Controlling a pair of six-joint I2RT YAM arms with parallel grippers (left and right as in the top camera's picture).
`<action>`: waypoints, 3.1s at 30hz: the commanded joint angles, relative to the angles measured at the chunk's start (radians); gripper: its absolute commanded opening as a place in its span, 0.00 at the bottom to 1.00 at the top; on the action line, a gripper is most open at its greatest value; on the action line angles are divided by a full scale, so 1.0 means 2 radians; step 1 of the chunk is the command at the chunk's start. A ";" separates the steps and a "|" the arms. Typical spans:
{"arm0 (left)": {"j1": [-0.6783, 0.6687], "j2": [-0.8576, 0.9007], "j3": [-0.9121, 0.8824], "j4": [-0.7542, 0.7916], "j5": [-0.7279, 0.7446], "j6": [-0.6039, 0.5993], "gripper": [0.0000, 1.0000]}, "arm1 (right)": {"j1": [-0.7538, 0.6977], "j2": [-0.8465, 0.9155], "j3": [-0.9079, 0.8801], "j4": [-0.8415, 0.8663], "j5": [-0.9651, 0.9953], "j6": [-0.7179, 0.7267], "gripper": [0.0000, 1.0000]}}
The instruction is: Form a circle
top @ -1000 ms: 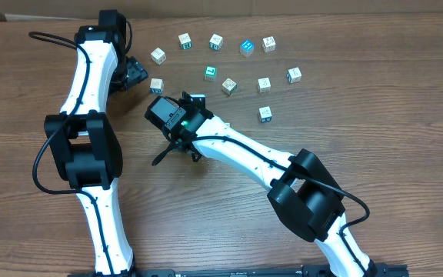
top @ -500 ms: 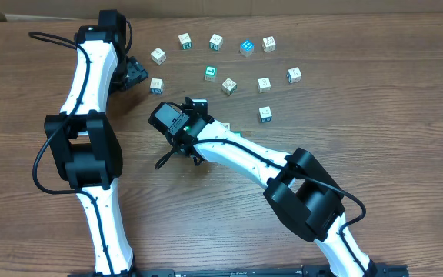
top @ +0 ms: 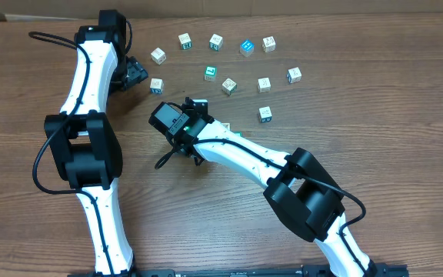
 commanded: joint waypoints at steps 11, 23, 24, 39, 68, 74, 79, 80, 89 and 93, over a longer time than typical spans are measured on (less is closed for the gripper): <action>-0.005 -0.018 -0.002 0.001 0.002 0.010 0.99 | -0.001 0.003 -0.003 -0.006 0.025 0.003 0.16; -0.005 -0.018 -0.002 0.001 0.002 0.010 0.99 | -0.002 0.003 -0.003 -0.014 0.025 0.004 0.16; -0.005 -0.018 -0.002 0.001 0.002 0.010 1.00 | -0.002 0.003 -0.003 -0.014 0.025 0.004 0.16; -0.005 -0.018 -0.002 0.001 0.002 0.010 1.00 | -0.015 0.003 -0.003 -0.028 0.025 0.019 0.20; -0.005 -0.018 -0.002 0.001 0.002 0.010 1.00 | -0.015 0.003 -0.003 -0.027 0.014 0.019 0.27; -0.005 -0.018 -0.002 0.001 0.002 0.010 1.00 | -0.015 0.003 -0.003 -0.029 0.026 0.017 0.27; -0.005 -0.018 -0.002 0.001 0.002 0.010 0.99 | -0.015 0.003 -0.003 -0.029 0.025 0.017 0.32; -0.005 -0.018 -0.002 0.001 0.002 0.010 1.00 | -0.015 0.003 -0.003 -0.029 0.025 0.017 0.36; -0.005 -0.018 -0.002 0.001 0.002 0.010 1.00 | -0.015 0.003 -0.003 -0.029 0.004 0.017 0.33; -0.005 -0.018 -0.002 0.001 0.002 0.010 1.00 | -0.015 0.003 -0.003 -0.029 0.003 0.017 0.25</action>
